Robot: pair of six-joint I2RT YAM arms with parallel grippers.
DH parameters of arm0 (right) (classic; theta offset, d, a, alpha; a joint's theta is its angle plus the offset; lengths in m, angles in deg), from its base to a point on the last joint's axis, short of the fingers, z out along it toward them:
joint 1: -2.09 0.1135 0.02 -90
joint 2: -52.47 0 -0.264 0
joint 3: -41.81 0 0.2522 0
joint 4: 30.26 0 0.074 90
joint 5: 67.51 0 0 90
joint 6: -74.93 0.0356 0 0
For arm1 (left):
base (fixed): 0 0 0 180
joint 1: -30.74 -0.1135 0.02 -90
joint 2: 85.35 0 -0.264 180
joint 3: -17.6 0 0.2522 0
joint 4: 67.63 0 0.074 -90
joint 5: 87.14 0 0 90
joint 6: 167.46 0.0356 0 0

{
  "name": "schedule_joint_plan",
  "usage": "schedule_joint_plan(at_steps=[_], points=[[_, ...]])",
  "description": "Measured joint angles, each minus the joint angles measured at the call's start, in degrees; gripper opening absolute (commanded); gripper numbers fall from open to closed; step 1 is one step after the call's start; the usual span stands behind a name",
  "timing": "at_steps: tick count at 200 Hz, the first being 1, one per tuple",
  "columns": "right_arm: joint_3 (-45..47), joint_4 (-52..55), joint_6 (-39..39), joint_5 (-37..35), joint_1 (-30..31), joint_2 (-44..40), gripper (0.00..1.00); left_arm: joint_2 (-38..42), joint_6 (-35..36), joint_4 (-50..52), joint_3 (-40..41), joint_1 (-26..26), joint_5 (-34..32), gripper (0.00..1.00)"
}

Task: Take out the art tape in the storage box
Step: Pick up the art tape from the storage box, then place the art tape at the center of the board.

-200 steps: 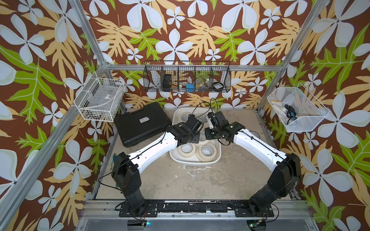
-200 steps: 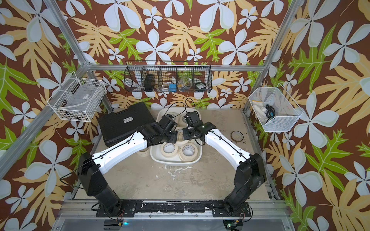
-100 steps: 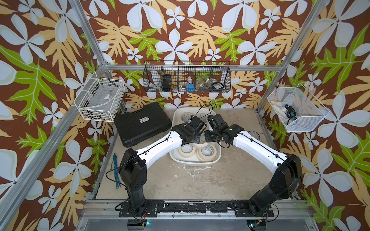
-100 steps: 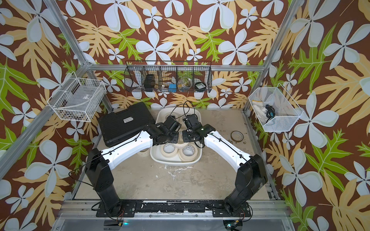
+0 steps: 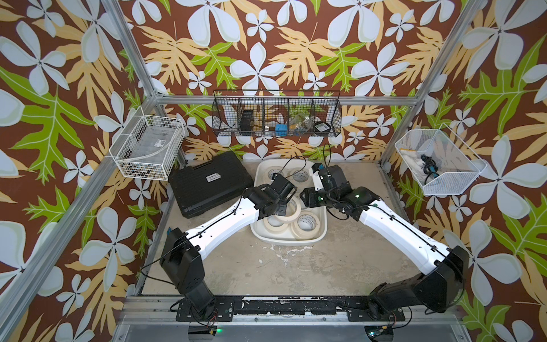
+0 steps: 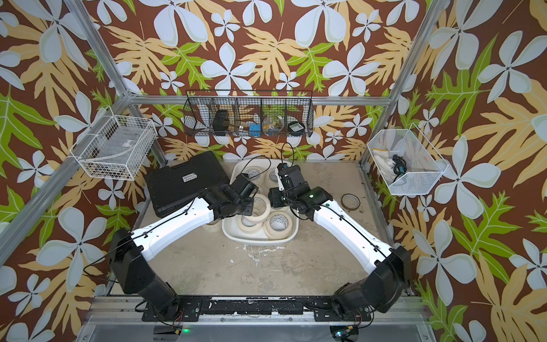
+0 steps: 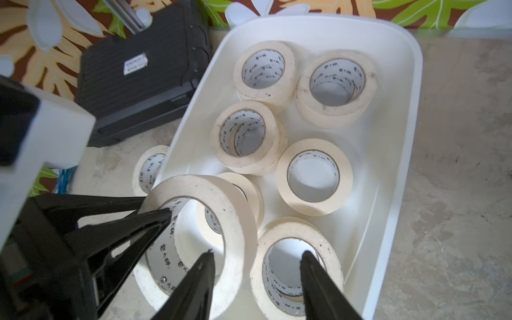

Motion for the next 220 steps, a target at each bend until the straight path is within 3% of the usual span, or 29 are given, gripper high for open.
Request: schedule_joint_plan(at_steps=[25, 71, 100, 136, 156, 183, 220], points=[[2.62, -1.68, -0.17, 0.02, 0.00, -3.72, 0.59, 8.09, -1.31, 0.04, 6.51, -6.88, -0.02, 0.25], [6.32, -2.38, -1.07, 0.00, -0.02, -6.27, 0.59, 19.76, -2.36, -1.01, 18.62, -22.47, 6.32, 0.24], [7.76, -2.54, -1.70, 0.15, -0.02, -6.97, 0.59, 23.10, -2.95, -1.01, 21.68, -29.44, 9.86, 0.24], [8.28, -2.56, -2.54, 1.11, -0.13, -7.43, 0.59, 23.12, -6.60, -1.03, 24.28, -36.37, 12.63, 0.25], [8.48, -2.56, -2.78, 1.16, -0.17, -7.61, 0.59, 24.06, -9.92, -1.62, 27.78, -39.41, 13.44, 0.14], [8.96, -2.60, -3.02, 1.33, -0.50, -8.17, 0.59, 25.99, -14.12, -3.39, 32.39, -42.32, 13.66, 0.15], [9.51, -2.71, -3.19, 1.42, -0.81, -8.44, 0.58, 26.23, -22.51, -4.15, 36.22, -45.16, 8.28, 0.11]])
